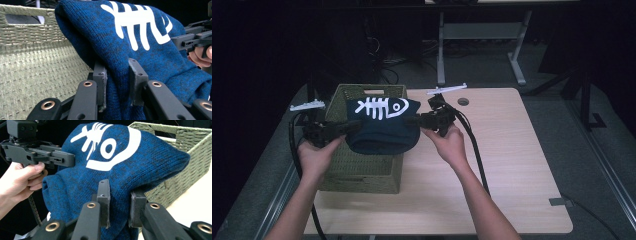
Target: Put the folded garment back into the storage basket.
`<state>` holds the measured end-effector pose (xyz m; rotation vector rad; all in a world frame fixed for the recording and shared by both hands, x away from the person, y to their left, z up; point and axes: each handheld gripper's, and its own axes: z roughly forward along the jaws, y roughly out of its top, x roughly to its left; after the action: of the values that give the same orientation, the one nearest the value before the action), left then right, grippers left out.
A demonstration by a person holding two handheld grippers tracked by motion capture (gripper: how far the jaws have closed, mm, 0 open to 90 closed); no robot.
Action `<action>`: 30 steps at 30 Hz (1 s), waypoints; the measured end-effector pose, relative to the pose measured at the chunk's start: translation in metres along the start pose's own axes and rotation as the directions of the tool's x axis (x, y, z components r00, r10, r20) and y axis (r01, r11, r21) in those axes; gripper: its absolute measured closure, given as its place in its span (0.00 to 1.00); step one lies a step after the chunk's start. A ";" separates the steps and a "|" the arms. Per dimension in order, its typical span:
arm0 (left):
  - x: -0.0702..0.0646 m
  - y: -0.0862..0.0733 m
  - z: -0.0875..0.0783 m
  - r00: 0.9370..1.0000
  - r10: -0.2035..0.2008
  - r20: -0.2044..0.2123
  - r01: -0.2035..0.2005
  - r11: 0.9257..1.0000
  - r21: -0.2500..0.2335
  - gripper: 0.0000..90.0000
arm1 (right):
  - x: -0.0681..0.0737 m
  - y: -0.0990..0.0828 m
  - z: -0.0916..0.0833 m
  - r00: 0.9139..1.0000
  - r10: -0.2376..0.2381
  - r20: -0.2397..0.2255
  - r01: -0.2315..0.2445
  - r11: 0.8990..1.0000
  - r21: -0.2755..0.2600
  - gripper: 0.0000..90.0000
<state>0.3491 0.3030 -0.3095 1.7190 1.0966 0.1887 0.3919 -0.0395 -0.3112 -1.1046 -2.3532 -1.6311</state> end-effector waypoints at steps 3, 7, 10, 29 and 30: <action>0.004 -0.001 -0.004 1.000 0.001 -0.008 -0.001 1.000 0.001 0.79 | 0.001 0.001 0.005 1.000 0.001 -0.004 -0.001 1.000 0.005 0.83; 0.008 -0.002 -0.009 1.000 -0.003 -0.013 0.003 1.000 -0.004 0.79 | 0.003 0.003 0.013 1.000 -0.004 -0.010 0.004 1.000 0.006 0.83; 0.011 -0.004 -0.011 1.000 -0.009 -0.014 0.009 1.000 -0.005 0.79 | 0.004 0.003 0.018 1.000 -0.003 -0.018 0.003 1.000 0.009 0.83; 0.037 -0.020 -0.026 0.996 -0.062 -0.057 0.063 0.998 0.005 0.78 | 0.009 0.001 0.055 1.000 0.002 -0.027 0.000 0.999 0.046 0.83; 0.038 -0.021 -0.027 0.996 -0.062 -0.061 0.062 0.998 0.009 0.78 | 0.010 0.001 0.057 1.000 0.001 -0.027 0.000 0.999 0.049 0.83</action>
<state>0.3430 0.3506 -0.3283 1.6960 1.1958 0.1971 0.4039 0.0136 -0.3313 -1.0669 -2.3629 -1.5686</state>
